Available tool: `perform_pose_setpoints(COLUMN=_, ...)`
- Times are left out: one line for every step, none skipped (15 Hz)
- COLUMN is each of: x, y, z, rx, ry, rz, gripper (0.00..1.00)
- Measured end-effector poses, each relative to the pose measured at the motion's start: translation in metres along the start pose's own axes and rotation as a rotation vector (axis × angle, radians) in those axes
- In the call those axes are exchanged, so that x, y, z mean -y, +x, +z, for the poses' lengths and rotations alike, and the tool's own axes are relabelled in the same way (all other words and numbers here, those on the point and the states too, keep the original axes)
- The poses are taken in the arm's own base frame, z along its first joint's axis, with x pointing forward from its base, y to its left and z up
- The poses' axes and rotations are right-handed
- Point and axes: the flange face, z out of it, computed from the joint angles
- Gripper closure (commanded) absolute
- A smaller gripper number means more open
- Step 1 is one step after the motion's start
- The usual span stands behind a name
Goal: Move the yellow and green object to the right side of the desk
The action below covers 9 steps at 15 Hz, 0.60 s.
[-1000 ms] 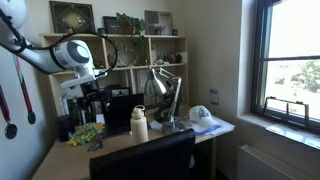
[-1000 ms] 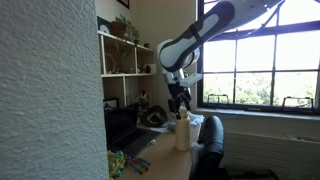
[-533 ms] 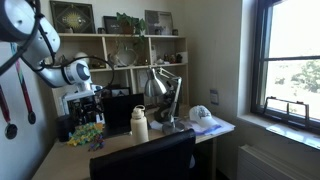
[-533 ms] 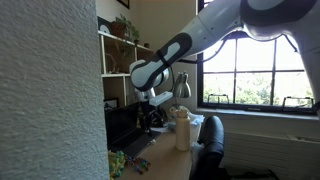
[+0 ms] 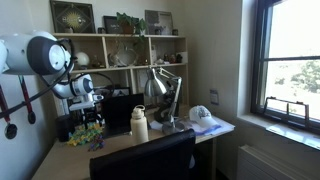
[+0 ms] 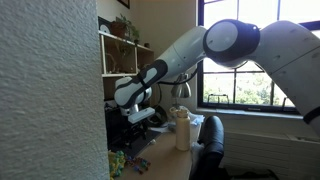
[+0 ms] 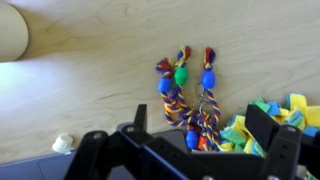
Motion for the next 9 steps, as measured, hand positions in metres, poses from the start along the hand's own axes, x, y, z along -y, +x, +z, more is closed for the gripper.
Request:
perform_pose_setpoints(x=0.008, y=0.008, z=0.002, rx=-0.012, ry=0.001, rz=0.032, gripper=0.0)
perform_pose_setpoints(x=0.017, y=0.016, z=0.004, rx=-0.025, ry=0.001, rz=0.063, gripper=0.0)
perform_pose_setpoints(x=0.025, y=0.023, z=0.005, rx=-0.035, ry=-0.001, rz=0.094, gripper=0.0)
perform_pose_setpoints(x=0.033, y=0.028, z=0.007, rx=-0.044, ry=-0.003, rz=0.125, gripper=0.0)
perform_pose_setpoints(x=0.041, y=0.034, z=0.01, rx=-0.052, ry=-0.007, rz=0.155, gripper=0.0)
perform_pose_setpoints(x=0.049, y=0.038, z=0.013, rx=-0.058, ry=-0.009, rz=0.178, gripper=0.0)
perform_pose_setpoints(x=0.057, y=0.043, z=0.018, rx=-0.063, ry=-0.011, rz=0.198, gripper=0.0)
perform_pose_setpoints(x=0.063, y=0.046, z=0.023, rx=-0.07, ry=-0.014, rz=0.216, gripper=0.0)
perform_pose_setpoints(x=0.07, y=0.05, z=0.03, rx=-0.075, ry=-0.015, rz=0.232, gripper=0.0)
